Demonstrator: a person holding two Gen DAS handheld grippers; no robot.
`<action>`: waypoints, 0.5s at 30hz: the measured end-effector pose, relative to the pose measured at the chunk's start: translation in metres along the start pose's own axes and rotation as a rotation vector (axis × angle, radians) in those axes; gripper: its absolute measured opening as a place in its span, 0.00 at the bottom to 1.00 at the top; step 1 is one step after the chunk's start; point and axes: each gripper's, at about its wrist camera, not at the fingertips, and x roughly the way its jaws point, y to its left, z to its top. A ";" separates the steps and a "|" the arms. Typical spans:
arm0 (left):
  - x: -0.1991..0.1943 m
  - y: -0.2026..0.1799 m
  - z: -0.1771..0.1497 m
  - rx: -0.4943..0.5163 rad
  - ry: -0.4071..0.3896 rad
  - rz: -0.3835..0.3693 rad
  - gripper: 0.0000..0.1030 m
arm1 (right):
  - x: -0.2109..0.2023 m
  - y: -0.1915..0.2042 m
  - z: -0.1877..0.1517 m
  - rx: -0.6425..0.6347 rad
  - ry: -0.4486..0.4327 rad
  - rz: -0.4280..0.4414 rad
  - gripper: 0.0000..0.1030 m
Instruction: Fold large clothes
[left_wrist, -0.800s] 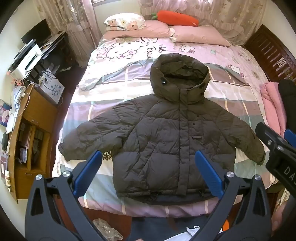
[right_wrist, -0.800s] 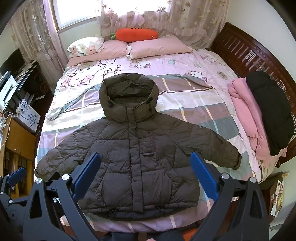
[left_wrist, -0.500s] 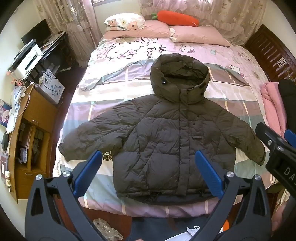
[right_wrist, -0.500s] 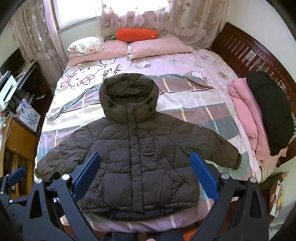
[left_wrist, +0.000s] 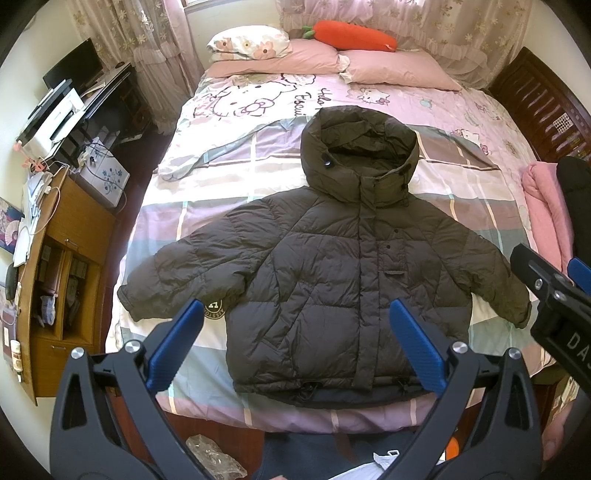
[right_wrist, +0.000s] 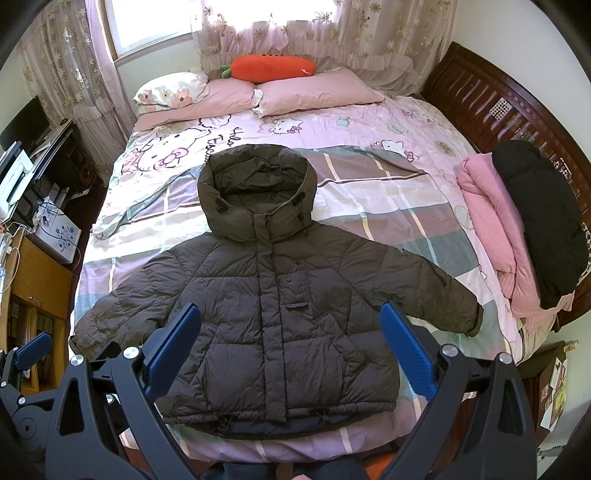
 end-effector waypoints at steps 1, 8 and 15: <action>0.001 0.000 -0.001 0.001 -0.002 -0.001 0.98 | 0.000 0.000 0.000 0.000 0.000 0.000 0.95; 0.001 0.000 0.002 0.000 -0.003 -0.001 0.98 | 0.000 0.000 0.000 0.000 0.001 0.001 0.95; 0.001 0.000 0.007 0.001 -0.003 0.000 0.98 | 0.001 0.000 0.000 -0.001 0.002 0.001 0.95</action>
